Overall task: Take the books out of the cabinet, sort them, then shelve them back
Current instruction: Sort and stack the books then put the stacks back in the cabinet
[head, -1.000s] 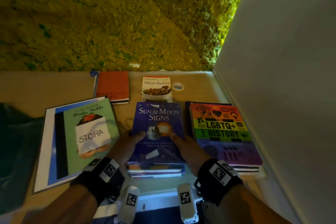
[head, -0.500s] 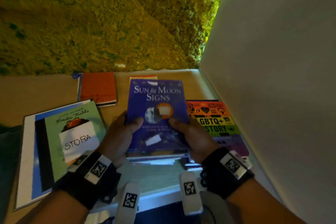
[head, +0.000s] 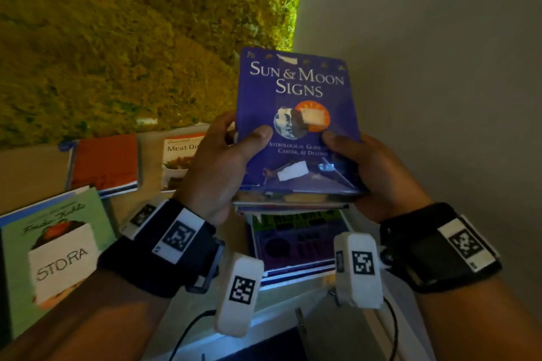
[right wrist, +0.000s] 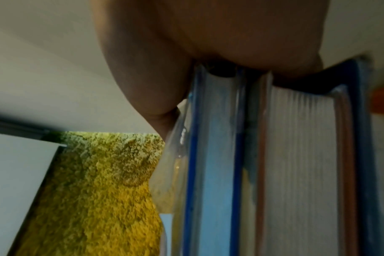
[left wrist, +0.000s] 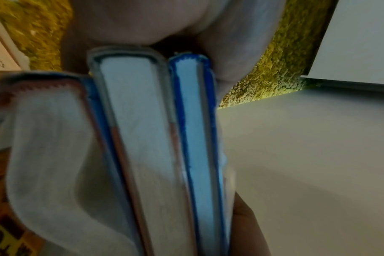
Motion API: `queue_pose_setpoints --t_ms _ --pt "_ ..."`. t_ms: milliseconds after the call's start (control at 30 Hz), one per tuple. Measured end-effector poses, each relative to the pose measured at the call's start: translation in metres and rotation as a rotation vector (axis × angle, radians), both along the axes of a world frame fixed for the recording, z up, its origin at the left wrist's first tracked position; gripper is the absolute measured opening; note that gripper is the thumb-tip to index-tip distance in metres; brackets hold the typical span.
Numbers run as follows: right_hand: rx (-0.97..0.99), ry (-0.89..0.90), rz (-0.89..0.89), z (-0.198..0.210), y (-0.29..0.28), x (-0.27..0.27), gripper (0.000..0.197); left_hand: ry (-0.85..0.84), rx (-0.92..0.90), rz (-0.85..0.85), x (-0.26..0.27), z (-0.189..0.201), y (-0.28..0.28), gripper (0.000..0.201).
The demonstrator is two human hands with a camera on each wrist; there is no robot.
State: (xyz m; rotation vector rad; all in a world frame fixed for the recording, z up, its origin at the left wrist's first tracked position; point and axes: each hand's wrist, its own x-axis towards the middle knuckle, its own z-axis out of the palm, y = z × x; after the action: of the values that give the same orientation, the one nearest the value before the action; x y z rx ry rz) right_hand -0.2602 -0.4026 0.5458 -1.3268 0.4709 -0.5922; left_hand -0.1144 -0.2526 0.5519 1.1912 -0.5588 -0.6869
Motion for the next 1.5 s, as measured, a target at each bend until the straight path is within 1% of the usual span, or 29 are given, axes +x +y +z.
queue_pose_setpoints --t_ms 67,167,233,300,333,400,467,533,567,600,633,667,700,733,767,800,867,900,967,1000,1067,1100,1167,1267,1367,1400,1433,1467,1500 --pt "-0.007 -0.025 -0.001 0.007 -0.009 -0.009 0.038 0.051 -0.060 0.005 -0.006 0.007 -0.005 0.047" --pt "-0.023 -0.037 0.013 0.023 -0.023 -0.018 0.042 0.153 -0.183 -0.031 -0.014 0.012 -0.013 0.067" --pt "-0.057 -0.033 0.036 0.032 -0.028 -0.022 0.039 0.191 -0.242 -0.042 -0.017 0.013 -0.019 0.070" --pt "-0.077 -0.030 0.034 0.034 -0.034 -0.021 0.029 0.209 -0.268 -0.030 -0.019 0.006 -0.026 0.070" --pt "-0.083 -0.025 0.015 0.031 -0.037 -0.020 0.025 0.223 -0.259 -0.019 -0.019 -0.001 -0.029 0.071" --pt "-0.115 0.031 -0.023 0.016 -0.041 -0.014 0.021 0.268 -0.218 -0.006 -0.019 -0.026 -0.033 0.068" --pt "-0.126 0.096 -0.040 -0.011 -0.044 -0.009 0.017 0.333 -0.165 -0.036 -0.020 -0.062 -0.036 0.060" --pt "-0.096 0.170 -0.065 -0.043 -0.047 -0.007 0.015 0.393 -0.078 -0.021 -0.023 -0.096 -0.037 0.049" --pt "-0.083 0.211 -0.073 -0.059 -0.048 -0.006 0.016 0.369 -0.001 0.007 -0.023 -0.111 -0.037 0.043" --pt "-0.071 0.261 -0.066 -0.074 -0.049 -0.006 0.018 0.254 0.100 0.030 -0.022 -0.124 -0.037 0.037" --pt "-0.069 0.315 -0.055 -0.084 -0.048 -0.006 0.021 0.059 0.206 0.019 -0.020 -0.133 -0.037 0.035" --pt "-0.076 0.354 -0.043 -0.093 -0.049 -0.007 0.023 -0.138 0.303 -0.013 -0.015 -0.140 -0.037 0.038" --pt "-0.095 0.386 -0.033 -0.098 -0.049 -0.009 0.021 -0.281 0.367 -0.036 -0.011 -0.144 -0.035 0.042" --pt "-0.090 0.393 -0.032 -0.098 -0.049 -0.011 0.021 -0.326 0.384 -0.059 -0.007 -0.146 -0.034 0.044" --pt "-0.086 0.387 -0.037 -0.097 -0.050 -0.012 0.029 -0.298 0.347 -0.076 -0.003 -0.147 -0.033 0.044" --pt "0.005 0.332 -0.056 -0.097 -0.050 -0.015 0.037 -0.220 0.291 -0.095 -0.001 -0.148 -0.030 0.045" --pt "0.232 0.249 -0.082 -0.094 -0.050 -0.021 0.041 -0.047 0.170 -0.115 -0.002 -0.150 -0.025 0.047" --pt "0.306 0.254 -0.078 -0.095 -0.051 -0.025 0.047 0.001 0.142 -0.101 -0.006 -0.152 -0.022 0.045" --pt "0.349 0.329 -0.100 -0.113 -0.049 -0.032 0.059 0.096 0.130 -0.057 -0.019 -0.160 -0.017 0.039" --pt "0.373 0.344 -0.126 -0.121 -0.047 -0.034 0.062 0.129 0.137 -0.051 -0.026 -0.162 -0.017 0.039" --pt "0.417 0.329 -0.143 -0.132 -0.041 -0.039 0.055 0.200 0.125 -0.054 -0.035 -0.167 -0.018 0.039" --pt "0.433 0.297 -0.114 -0.133 -0.038 -0.042 0.051 0.232 0.126 -0.038 -0.035 -0.172 -0.020 0.041" --pt "0.482 0.226 -0.034 -0.132 -0.030 -0.044 0.045 0.271 0.143 -0.002 -0.033 -0.180 -0.021 0.051" --pt "0.520 0.145 0.052 -0.136 -0.027 -0.044 0.047 0.320 0.179 0.009 -0.031 -0.186 -0.019 0.071" --pt "0.552 0.156 0.148 -0.137 -0.029 -0.042 0.062 0.358 0.159 -0.005 -0.033 -0.194 -0.016 0.081" --pt "0.552 0.168 0.165 -0.132 -0.026 -0.040 0.060 0.348 0.172 -0.003 -0.036 -0.191 -0.014 0.083" --pt "0.537 0.156 0.113 -0.134 -0.028 -0.041 0.055 0.356 0.176 0.022 -0.036 -0.195 -0.015 0.085" --pt "0.518 0.165 0.120 -0.131 -0.025 -0.041 0.053 0.353 0.194 0.040 -0.036 -0.194 -0.013 0.084" --pt "0.527 0.163 0.083 -0.132 -0.024 -0.038 0.053 0.334 0.180 0.022 -0.036 -0.187 -0.010 0.081"
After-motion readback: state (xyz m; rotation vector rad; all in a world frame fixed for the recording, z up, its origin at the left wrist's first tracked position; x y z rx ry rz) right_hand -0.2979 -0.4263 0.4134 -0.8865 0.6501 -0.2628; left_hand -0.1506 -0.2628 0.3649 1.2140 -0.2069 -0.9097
